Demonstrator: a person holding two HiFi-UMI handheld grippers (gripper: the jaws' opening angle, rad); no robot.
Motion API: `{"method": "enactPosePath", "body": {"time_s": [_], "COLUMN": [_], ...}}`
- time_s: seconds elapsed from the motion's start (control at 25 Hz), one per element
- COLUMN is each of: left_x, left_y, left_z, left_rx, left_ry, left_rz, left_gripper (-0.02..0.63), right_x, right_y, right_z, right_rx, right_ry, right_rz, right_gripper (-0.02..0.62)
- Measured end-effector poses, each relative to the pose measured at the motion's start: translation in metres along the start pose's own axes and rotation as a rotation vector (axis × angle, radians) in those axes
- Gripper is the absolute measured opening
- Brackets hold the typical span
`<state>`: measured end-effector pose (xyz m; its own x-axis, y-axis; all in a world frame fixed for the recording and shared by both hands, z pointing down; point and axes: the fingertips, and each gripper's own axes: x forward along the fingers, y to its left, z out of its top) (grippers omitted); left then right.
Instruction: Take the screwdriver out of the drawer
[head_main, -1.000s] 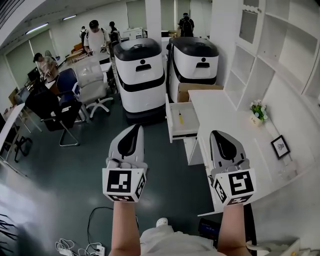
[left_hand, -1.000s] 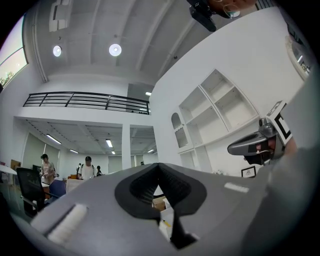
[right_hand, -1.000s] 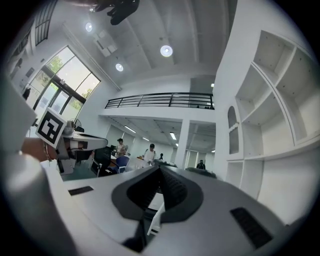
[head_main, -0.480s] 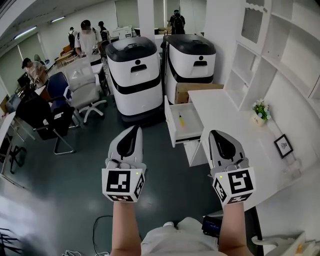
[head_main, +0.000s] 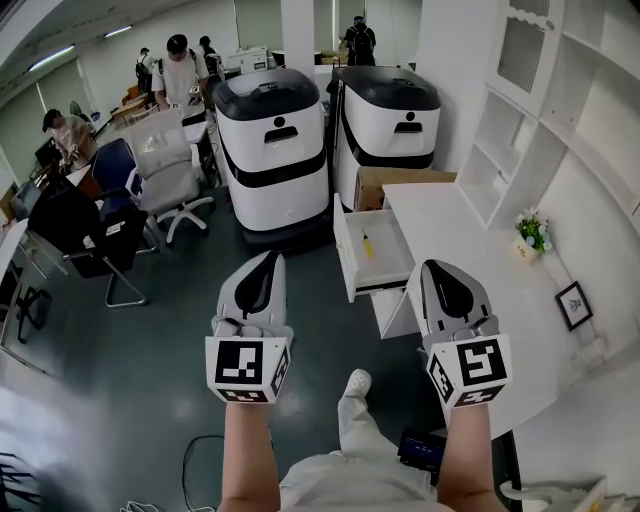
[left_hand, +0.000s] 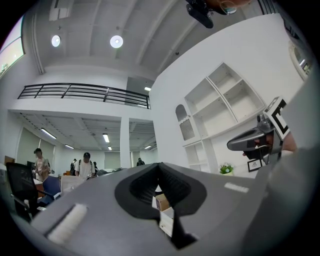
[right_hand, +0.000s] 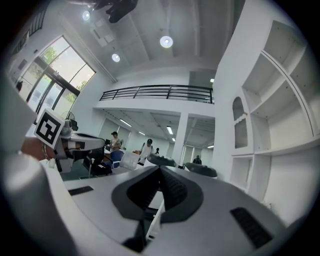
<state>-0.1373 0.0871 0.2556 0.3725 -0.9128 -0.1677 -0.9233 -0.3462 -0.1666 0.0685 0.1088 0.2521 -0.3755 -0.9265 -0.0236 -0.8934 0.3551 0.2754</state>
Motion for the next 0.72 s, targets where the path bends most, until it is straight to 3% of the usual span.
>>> {"method": "enactPosePath", "body": {"time_s": [0.28,0.72], "left_x": [0.059,0.203], "left_y": [0.017,0.052], "left_z": [-0.024,-0.063], "left_rx": [-0.003,-0.054], "left_ry": [0.033,0.082], "left_rz": [0.014,0.042], "left_gripper": [0.009,0.009], "right_x": [0.061,0.199], "right_y": [-0.023,-0.093], "right_z": [-0.024,-0.06], "right_rx": [0.024,0.08], "right_ry": [0.011,0.048], "right_rz": [0.024,0.079], "right_gripper": [0.006,0.005]}}
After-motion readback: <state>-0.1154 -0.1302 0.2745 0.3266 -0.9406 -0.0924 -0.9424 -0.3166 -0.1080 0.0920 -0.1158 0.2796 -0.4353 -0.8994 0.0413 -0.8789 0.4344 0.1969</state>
